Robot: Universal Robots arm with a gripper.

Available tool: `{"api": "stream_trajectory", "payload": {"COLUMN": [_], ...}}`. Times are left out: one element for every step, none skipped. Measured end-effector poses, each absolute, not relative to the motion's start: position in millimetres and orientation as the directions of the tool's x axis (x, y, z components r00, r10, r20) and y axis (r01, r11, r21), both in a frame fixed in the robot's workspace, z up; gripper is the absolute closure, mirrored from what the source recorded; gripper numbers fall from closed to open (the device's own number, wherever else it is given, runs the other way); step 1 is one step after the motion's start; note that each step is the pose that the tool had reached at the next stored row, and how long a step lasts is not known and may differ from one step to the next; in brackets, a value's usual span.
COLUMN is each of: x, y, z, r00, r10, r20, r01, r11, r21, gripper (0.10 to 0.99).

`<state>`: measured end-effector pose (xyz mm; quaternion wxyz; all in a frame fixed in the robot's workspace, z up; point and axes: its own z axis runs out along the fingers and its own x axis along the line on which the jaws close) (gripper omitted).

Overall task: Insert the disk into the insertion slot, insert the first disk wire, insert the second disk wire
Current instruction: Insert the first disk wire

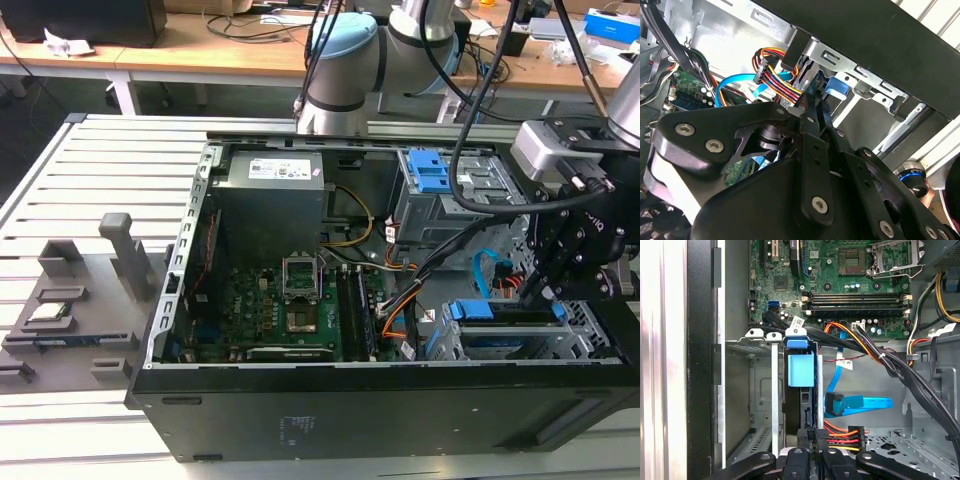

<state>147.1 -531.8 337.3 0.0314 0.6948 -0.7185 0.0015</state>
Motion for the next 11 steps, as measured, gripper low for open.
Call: {"api": "stream_trajectory", "payload": {"x": [147, 147, 147, 147, 147, 147, 147, 147, 147, 147, 147], "y": [-532, -532, -532, -532, -532, -532, -532, -531, -530, -528, -526], "z": [337, 337, 337, 337, 338, 341, 349, 353, 358, 363, 369], "r00": [-0.033, -0.033, -0.033, -0.033, -0.033, -0.033, -0.033, -0.033, -0.033, -0.033, -0.033], "r10": [-0.998, -0.998, -0.998, -0.998, -0.998, -0.998, -0.998, -0.998, -0.998, -0.998, -0.998], "r20": [0.047, 0.047, 0.048, 0.048, 0.048, 0.048, 0.048, 0.048, 0.048, 0.049, 0.049], "r01": [-0.999, -0.999, -0.999, -0.999, -0.999, -0.999, -0.999, -0.999, -0.999, -0.999, -0.999], "r11": [0.034, 0.034, 0.035, 0.035, 0.035, 0.035, 0.035, 0.035, 0.035, 0.035, 0.035], "r21": [0.041, 0.041, 0.041, 0.041, 0.041, 0.041, 0.041, 0.041, 0.041, 0.041, 0.041], "gripper": [0.91, 0.851, 0.784, 0.784, 0.784, 0.784, 0.784, 0.784, 0.784, 0.796, 0.867]}}
